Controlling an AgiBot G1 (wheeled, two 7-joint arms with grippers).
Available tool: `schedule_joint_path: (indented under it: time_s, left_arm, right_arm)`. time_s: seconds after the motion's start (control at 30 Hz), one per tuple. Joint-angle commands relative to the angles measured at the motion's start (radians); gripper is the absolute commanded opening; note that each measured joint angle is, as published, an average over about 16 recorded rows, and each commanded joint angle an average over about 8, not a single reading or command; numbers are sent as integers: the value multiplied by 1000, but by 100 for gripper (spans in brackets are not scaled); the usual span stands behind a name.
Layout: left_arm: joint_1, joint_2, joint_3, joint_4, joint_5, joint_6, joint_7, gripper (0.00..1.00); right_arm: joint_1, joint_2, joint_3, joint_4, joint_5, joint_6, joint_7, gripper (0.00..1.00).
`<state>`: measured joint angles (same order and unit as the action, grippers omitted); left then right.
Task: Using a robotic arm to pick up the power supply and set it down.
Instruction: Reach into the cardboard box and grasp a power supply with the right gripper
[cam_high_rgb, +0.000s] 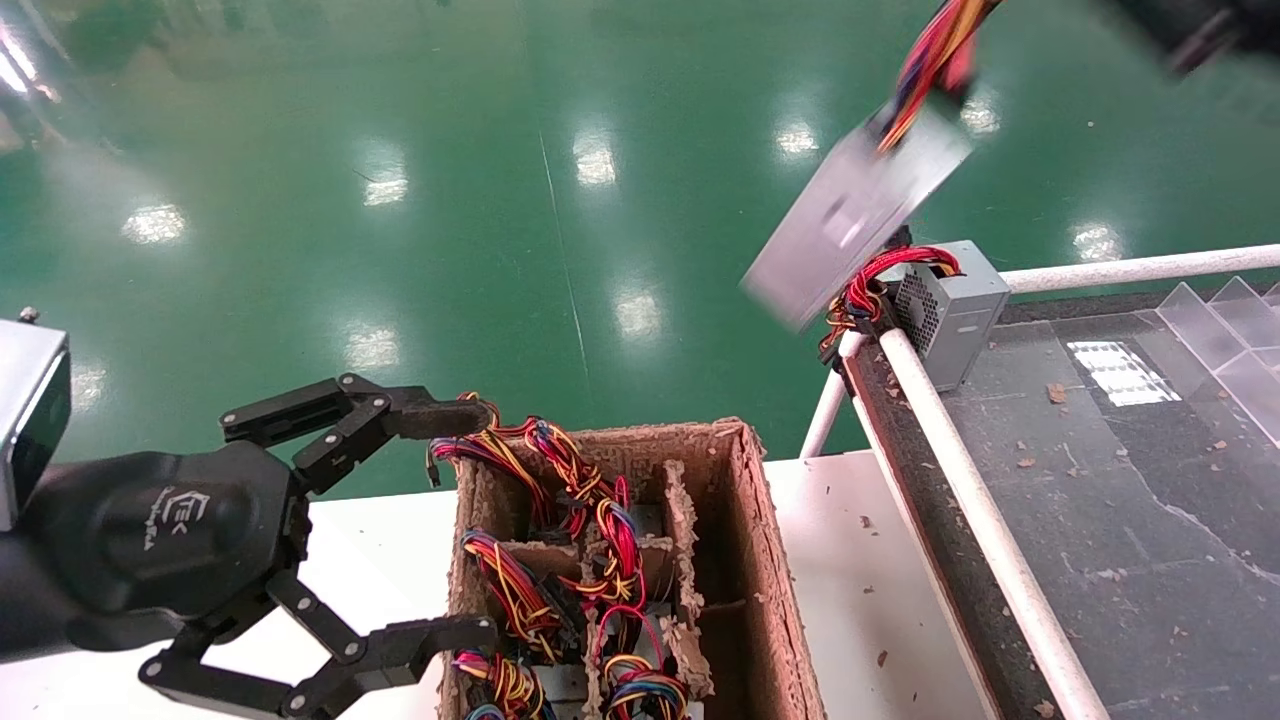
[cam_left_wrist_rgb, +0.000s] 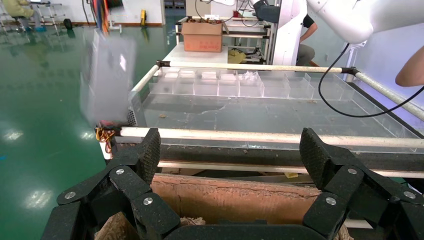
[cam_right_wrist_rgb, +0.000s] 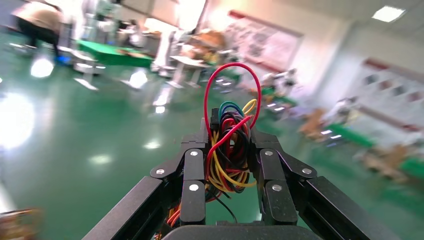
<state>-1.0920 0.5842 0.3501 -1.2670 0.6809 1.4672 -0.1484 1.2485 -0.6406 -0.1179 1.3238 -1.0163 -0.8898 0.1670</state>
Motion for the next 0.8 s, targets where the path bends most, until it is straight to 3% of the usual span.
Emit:
schedule_joint_path:
  time_s: [0.03,0.4,0.8]
  left_arm:
    - [0,0,0,0,0,0,0,100]
    - [0,0,0,0,0,0,0,100]
    - [0,0,0,0,0,0,0,100]
  right_arm:
    - [17,19,24,-3,-3,23,-14,0]
    - [78,88,-5,-132,-189,140,-51,0]
    - [19,109,-53,-285,-250,110,-75,0]
